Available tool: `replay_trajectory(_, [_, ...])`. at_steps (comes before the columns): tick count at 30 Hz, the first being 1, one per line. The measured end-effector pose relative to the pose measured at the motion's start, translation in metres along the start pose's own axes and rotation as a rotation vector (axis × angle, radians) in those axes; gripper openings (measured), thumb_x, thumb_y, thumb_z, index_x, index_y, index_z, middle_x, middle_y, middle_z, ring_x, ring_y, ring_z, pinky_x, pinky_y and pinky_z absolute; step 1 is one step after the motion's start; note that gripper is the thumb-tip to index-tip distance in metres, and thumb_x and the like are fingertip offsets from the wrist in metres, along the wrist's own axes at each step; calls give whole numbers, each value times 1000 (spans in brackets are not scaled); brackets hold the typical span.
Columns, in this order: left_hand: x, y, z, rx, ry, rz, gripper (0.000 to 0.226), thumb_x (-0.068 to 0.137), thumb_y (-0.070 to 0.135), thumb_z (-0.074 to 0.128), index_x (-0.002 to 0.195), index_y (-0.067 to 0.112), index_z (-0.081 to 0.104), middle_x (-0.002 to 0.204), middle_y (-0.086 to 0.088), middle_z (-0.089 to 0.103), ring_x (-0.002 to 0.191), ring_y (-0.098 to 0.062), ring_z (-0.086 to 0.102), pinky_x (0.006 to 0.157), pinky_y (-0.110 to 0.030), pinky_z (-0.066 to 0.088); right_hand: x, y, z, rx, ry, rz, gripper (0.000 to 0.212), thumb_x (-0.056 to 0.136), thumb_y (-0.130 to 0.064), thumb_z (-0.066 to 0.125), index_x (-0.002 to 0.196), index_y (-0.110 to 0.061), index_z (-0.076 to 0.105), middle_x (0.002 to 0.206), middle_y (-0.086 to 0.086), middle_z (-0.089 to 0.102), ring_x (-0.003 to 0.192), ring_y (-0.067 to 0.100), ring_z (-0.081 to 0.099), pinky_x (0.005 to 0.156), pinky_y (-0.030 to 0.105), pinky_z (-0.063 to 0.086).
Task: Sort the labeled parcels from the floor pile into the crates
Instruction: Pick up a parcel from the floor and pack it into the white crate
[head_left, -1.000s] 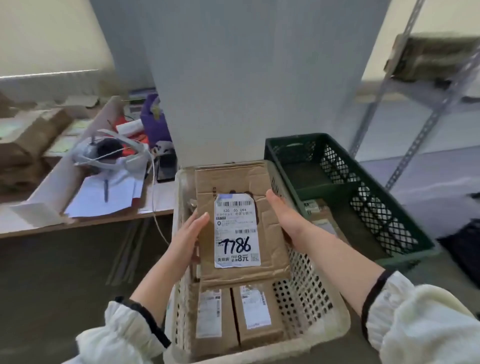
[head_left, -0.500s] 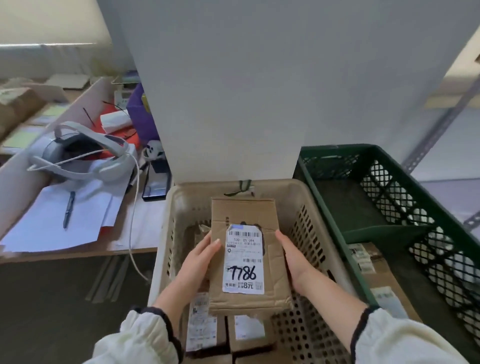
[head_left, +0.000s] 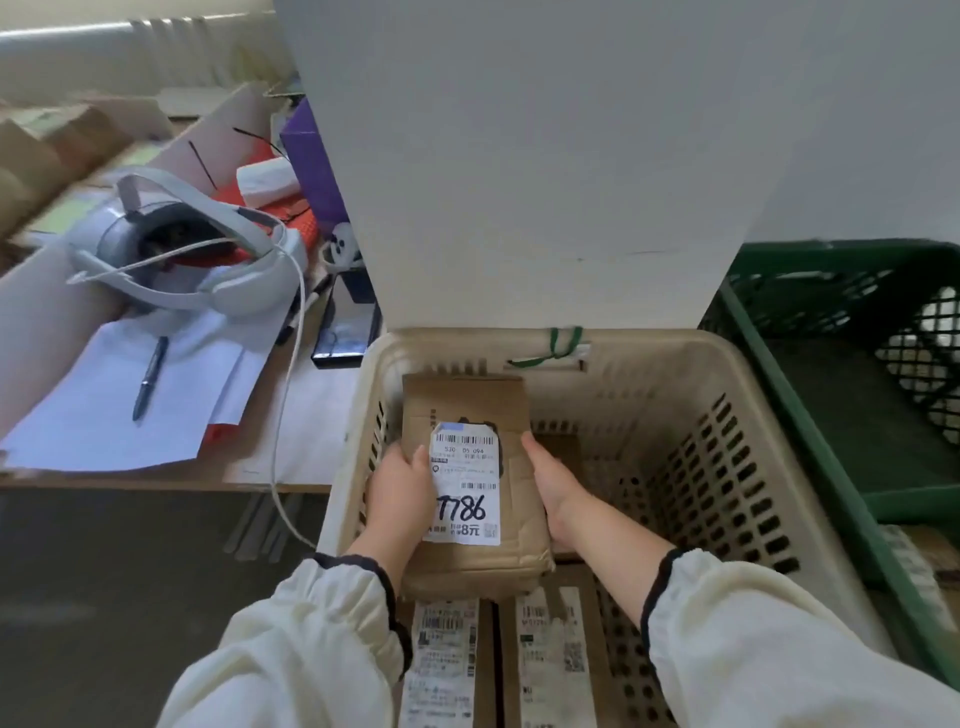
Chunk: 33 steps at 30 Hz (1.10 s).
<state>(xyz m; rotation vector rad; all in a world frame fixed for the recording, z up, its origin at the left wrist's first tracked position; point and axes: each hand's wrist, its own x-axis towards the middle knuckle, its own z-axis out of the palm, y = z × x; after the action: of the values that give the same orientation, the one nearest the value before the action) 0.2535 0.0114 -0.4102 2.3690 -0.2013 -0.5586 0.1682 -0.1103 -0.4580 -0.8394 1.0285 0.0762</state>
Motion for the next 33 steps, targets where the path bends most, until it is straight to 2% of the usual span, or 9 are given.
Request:
replay_trajectory(3, [0,2,5,118,76,-27,32,101,26,37,120,2,47,109,-17,61,102,-32,60,86,-39,50,7,1,5,-76,40,-36,82,76,-75,47,142,-27,41,142,9,48,128,28,48,108,49,38])
replay_trajectory(8, [1,-1,14,224,129,-56,18,101,16,37,112,5,46,113,-9,66,85,-24,65,53,-25,40,3,-3,14,-279,86,-104,67,91,-64,32,148,-28,28,153,3,32,139,28,32,116,45,25])
replay_trajectory(13, [-5,14,7,602,169,159,30,94,4,43,123,10,45,123,-9,52,106,-24,58,83,-30,48,0,-17,16,-596,185,-70,61,99,-53,21,150,-20,23,154,8,28,140,31,29,112,38,26])
replay_trajectory(19, [-25,32,-33,621,97,336,29,90,2,49,117,10,52,116,-7,55,102,-23,56,88,-30,46,-55,-36,7,-586,349,-184,59,98,-53,25,147,-21,33,150,8,36,135,31,38,110,41,34])
replay_trajectory(23, [-57,33,-71,670,-86,338,36,88,4,53,122,14,54,116,-4,59,102,-22,58,86,-30,50,-117,-47,-29,-873,306,-209,52,101,-47,22,124,-16,57,119,6,59,107,24,57,92,29,43])
replay_trajectory(25, [-83,37,-91,651,-174,324,42,91,3,46,131,12,50,127,-8,57,114,-25,55,95,-31,46,-149,-53,-35,-1000,247,-183,52,101,-47,20,111,-17,61,106,5,62,98,21,58,99,33,43])
replay_trajectory(29, [-131,52,-126,566,-317,303,48,96,5,42,143,14,36,141,-8,48,129,-24,47,102,-30,39,-206,-64,-18,-1193,152,-137,55,103,-41,20,141,-7,39,138,11,50,122,27,50,99,32,38])
replay_trajectory(31, [-147,58,-139,529,-357,305,54,96,8,45,147,18,29,144,-5,46,131,-23,45,104,-31,39,-229,-70,-1,-1301,88,-122,53,104,-37,21,147,-7,27,140,12,47,111,28,55,88,34,45])
replay_trajectory(33, [-156,60,-151,524,-339,309,56,95,8,45,147,19,28,144,-6,46,131,-23,45,104,-32,39,-249,-74,14,-1361,50,-169,56,102,-41,23,144,-6,33,134,13,54,95,25,54,66,29,46])
